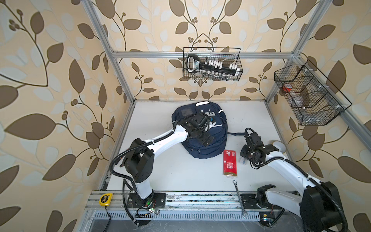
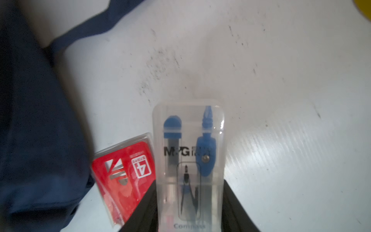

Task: Pack books, pencil case, and school supplies into a backpack
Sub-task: Open the student bag at the center of the table, then place the compass set in the student bag.

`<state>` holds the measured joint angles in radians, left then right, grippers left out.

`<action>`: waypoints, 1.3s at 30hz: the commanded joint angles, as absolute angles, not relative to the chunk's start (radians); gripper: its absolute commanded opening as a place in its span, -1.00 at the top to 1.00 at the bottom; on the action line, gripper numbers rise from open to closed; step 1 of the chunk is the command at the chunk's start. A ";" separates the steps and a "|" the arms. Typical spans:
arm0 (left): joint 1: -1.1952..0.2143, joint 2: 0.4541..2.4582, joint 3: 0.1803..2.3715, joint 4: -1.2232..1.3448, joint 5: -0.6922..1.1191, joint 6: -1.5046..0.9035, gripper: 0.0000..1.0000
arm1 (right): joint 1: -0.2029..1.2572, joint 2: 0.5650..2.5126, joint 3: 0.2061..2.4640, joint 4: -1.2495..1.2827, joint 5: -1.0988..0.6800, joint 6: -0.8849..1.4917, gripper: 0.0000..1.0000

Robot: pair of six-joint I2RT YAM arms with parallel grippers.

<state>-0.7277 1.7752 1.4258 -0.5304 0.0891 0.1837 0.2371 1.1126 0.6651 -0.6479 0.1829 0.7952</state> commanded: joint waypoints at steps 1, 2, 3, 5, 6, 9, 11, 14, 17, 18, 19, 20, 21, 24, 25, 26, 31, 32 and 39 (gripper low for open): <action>-0.719 1.822 1.481 -0.550 -0.062 0.306 -0.72 | 0.238 1.061 0.732 -0.713 0.168 0.773 0.55; -0.719 1.835 1.486 -0.528 -0.121 0.299 -0.62 | 0.241 1.046 0.745 -0.720 0.163 0.773 0.55; -0.718 1.848 1.499 -0.522 -0.158 0.291 -0.47 | 0.245 1.034 0.755 -0.724 0.155 0.773 0.55; -0.716 1.865 1.518 -0.504 -0.197 0.284 -0.18 | 0.253 1.019 0.770 -0.734 0.136 0.776 0.55; -0.716 1.868 1.528 -0.500 -0.197 0.281 -0.01 | 0.259 1.017 0.779 -0.738 0.131 0.780 0.56; -0.716 1.864 1.549 -0.499 -0.159 0.259 0.30 | 0.284 1.016 0.790 -0.742 0.120 0.793 0.57; -0.716 1.856 1.563 -0.516 -0.118 0.240 0.34 | 0.302 1.021 0.796 -0.742 0.112 0.800 0.58; -0.704 1.849 1.591 -0.552 -0.048 0.203 0.87 | 0.338 1.033 0.810 -0.727 0.105 0.811 0.61; -0.680 1.836 1.620 -0.589 0.042 0.128 1.00 | 0.399 1.046 0.825 -0.642 0.051 0.809 0.63; -0.676 1.828 1.633 -0.596 0.068 0.091 1.00 | 0.426 1.056 0.831 -0.590 0.029 0.804 0.63; -0.672 1.821 1.646 -0.601 0.093 0.055 1.00 | 0.451 1.071 0.841 -0.555 0.013 0.803 0.64; -0.669 1.815 1.660 -0.605 0.129 0.014 1.00 | 0.477 1.096 0.859 -0.525 0.003 0.804 0.65; -0.667 1.808 1.677 -0.608 0.158 -0.021 1.00 | 0.496 1.124 0.886 -0.504 0.000 0.808 0.66; -0.666 1.807 1.722 -0.620 0.203 -0.090 1.00 | 0.526 1.228 0.975 -0.462 -0.007 0.844 0.68; -0.666 1.808 1.735 -0.626 0.212 -0.102 1.00 | 0.527 1.260 0.998 -0.440 -0.019 0.859 0.69; -0.666 1.809 1.747 -0.628 0.221 -0.115 1.00 | 0.527 1.300 1.023 -0.414 -0.034 0.879 0.68; -0.666 1.800 1.794 -0.625 0.285 -0.147 1.00 | 0.528 1.493 1.150 -0.363 -0.083 1.008 0.74; -0.667 1.795 1.800 -0.623 0.289 -0.154 1.00 | 0.530 1.524 1.167 -0.352 -0.095 1.040 0.76; -0.666 1.782 1.787 -0.580 0.376 -0.199 1.00 | 0.535 1.674 1.216 -0.260 -0.067 1.226 0.54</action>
